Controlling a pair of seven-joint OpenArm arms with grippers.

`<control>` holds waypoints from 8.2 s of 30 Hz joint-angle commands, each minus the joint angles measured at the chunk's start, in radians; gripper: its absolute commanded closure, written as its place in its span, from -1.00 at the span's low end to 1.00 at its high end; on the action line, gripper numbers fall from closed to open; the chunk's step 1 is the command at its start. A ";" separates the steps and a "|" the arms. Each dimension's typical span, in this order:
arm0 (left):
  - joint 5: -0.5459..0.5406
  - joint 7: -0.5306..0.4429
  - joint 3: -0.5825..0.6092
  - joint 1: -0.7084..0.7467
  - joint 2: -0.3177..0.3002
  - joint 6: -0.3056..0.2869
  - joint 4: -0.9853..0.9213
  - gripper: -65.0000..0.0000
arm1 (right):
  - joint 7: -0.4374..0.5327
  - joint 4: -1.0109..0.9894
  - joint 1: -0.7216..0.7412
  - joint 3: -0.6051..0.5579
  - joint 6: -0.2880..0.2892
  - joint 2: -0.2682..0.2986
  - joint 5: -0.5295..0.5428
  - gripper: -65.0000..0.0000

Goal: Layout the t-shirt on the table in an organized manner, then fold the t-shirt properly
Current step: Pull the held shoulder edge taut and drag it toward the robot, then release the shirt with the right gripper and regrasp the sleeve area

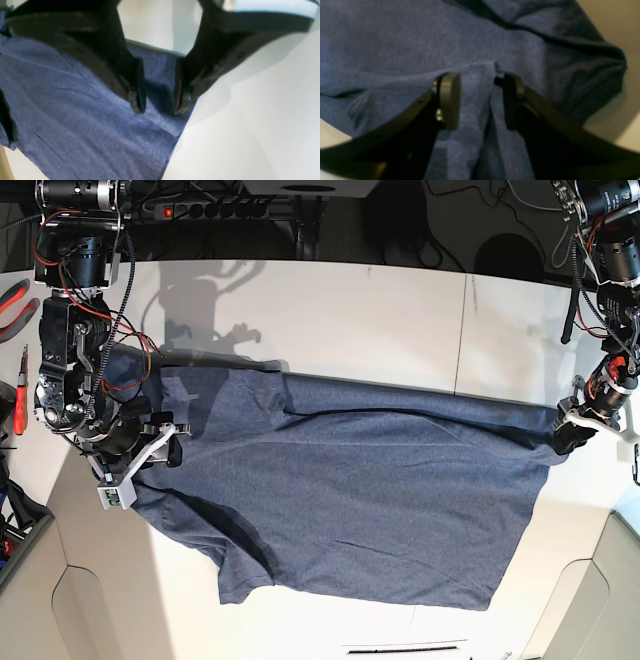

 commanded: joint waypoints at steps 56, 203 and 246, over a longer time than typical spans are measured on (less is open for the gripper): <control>0.255 -0.169 0.169 -0.100 -0.019 0.023 0.018 0.74 | 0.029 0.014 0.023 0.002 -0.003 0.008 0.013 1.00; 0.306 0.140 0.264 0.255 -0.032 0.217 0.565 0.53 | -0.050 0.216 -0.087 -0.390 -0.227 0.055 -0.494 -0.01; 0.307 0.134 0.264 0.254 -0.033 0.263 0.565 0.54 | -0.053 0.001 0.095 -0.562 -0.424 0.023 -0.751 1.00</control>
